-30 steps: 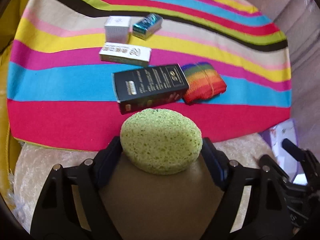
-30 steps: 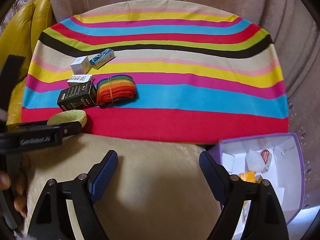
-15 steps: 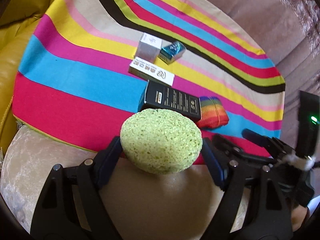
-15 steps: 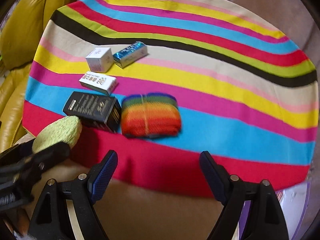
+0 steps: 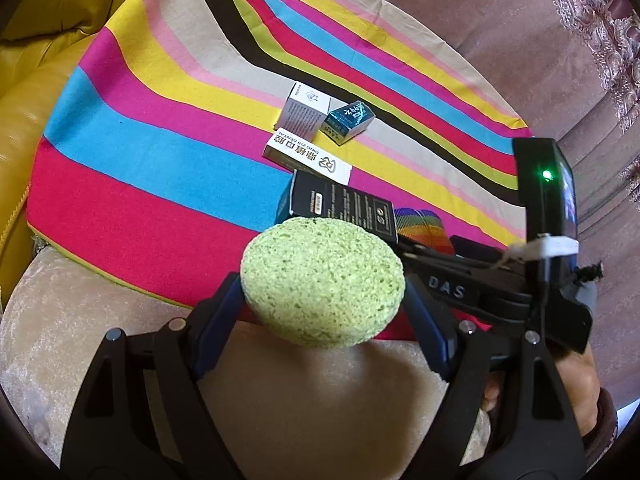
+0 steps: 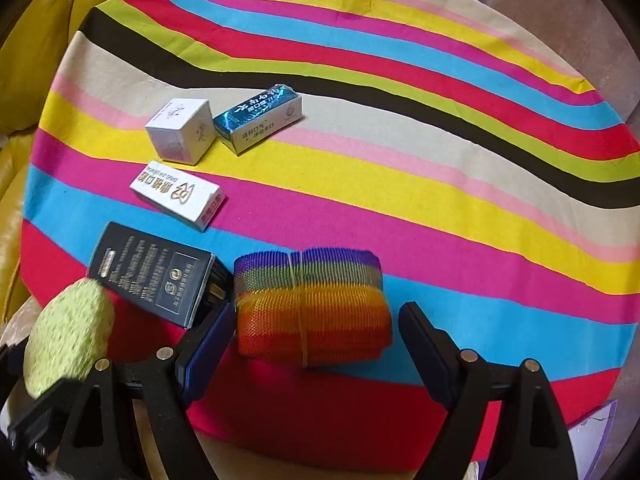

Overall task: Organize objects
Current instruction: 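Grasp the green round sponge with the left tool while the right grasps the rainbow strap bundle, then carry the sponge with the left tool while the right carries the strap bundle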

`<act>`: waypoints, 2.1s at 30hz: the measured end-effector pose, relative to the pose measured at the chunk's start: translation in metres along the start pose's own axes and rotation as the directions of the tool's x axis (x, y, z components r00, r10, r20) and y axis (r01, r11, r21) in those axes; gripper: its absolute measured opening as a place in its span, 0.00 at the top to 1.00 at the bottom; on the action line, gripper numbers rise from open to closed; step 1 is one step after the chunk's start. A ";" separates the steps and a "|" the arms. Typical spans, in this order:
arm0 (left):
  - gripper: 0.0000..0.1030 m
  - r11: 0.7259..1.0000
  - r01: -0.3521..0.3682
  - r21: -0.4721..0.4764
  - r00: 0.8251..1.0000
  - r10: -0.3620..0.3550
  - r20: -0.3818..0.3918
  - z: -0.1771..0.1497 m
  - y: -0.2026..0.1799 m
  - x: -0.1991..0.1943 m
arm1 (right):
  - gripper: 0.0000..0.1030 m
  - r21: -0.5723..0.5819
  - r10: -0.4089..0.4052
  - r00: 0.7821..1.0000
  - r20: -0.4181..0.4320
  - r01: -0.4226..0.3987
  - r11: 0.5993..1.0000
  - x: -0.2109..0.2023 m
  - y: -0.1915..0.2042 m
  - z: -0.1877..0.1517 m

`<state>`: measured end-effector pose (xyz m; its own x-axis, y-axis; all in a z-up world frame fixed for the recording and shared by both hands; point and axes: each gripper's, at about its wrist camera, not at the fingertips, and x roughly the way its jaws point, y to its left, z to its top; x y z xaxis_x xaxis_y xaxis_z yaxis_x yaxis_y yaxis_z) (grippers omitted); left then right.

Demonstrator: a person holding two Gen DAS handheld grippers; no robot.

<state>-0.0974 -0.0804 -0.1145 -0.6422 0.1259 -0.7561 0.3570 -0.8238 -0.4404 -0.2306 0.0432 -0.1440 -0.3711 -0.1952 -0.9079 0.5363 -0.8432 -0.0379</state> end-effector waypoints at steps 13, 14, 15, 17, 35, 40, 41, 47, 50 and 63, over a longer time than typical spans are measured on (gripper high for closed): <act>0.20 0.999 -0.033 0.031 0.999 0.032 0.025 -0.003 -0.007 -0.003 | 0.22 0.080 -0.027 0.998 0.053 0.023 0.997 -0.012 -0.010 -0.016; 0.20 0.999 -0.038 0.037 0.999 0.037 0.028 -0.003 -0.009 -0.003 | 0.22 0.090 -0.024 0.998 0.058 0.019 0.996 -0.016 -0.012 -0.019; 0.20 0.998 -0.042 0.043 0.999 0.041 0.030 -0.004 -0.010 -0.004 | 0.22 0.096 -0.024 0.998 0.064 0.018 0.995 -0.019 -0.013 -0.021; 0.20 0.997 -0.051 0.054 0.998 0.049 0.035 -0.004 -0.013 -0.004 | 0.22 0.110 -0.029 0.997 0.078 0.020 0.994 -0.025 -0.015 -0.028; 0.20 0.971 -0.116 0.211 0.992 0.104 0.067 -0.021 -0.058 -0.015 | 0.22 0.243 -0.062 0.984 0.167 0.020 0.970 -0.088 -0.051 -0.105; 0.20 0.961 -0.104 0.257 0.994 0.094 0.052 -0.032 -0.079 -0.014 | 0.22 0.302 -0.069 0.983 0.168 0.015 0.953 -0.103 -0.068 -0.129; 0.20 0.958 -0.101 0.267 0.995 0.091 0.047 -0.036 -0.084 -0.013 | 0.22 0.311 -0.071 0.983 0.170 0.015 0.950 -0.105 -0.071 -0.134; 0.20 0.934 -0.094 0.346 0.996 0.089 0.031 -0.053 -0.116 -0.008 | 0.22 0.368 -0.092 0.980 0.178 0.020 0.930 -0.122 -0.092 -0.161; 0.20 0.916 -0.084 0.393 0.996 0.083 0.020 -0.063 -0.135 -0.005 | 0.22 0.402 -0.118 0.978 0.174 0.039 0.915 -0.129 -0.105 -0.175; 0.20 0.836 0.021 0.549 0.998 0.015 -0.061 -0.107 -0.216 0.012 | 0.22 0.566 -0.240 0.964 0.117 0.134 0.813 -0.154 -0.182 -0.243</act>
<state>-0.1098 0.1579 -0.0806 -0.5943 0.1473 -0.7907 -0.0876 -0.9891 -0.1185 -0.0868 0.3487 -0.0988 -0.5749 -0.0437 -0.8171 -0.0433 -0.9956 0.0837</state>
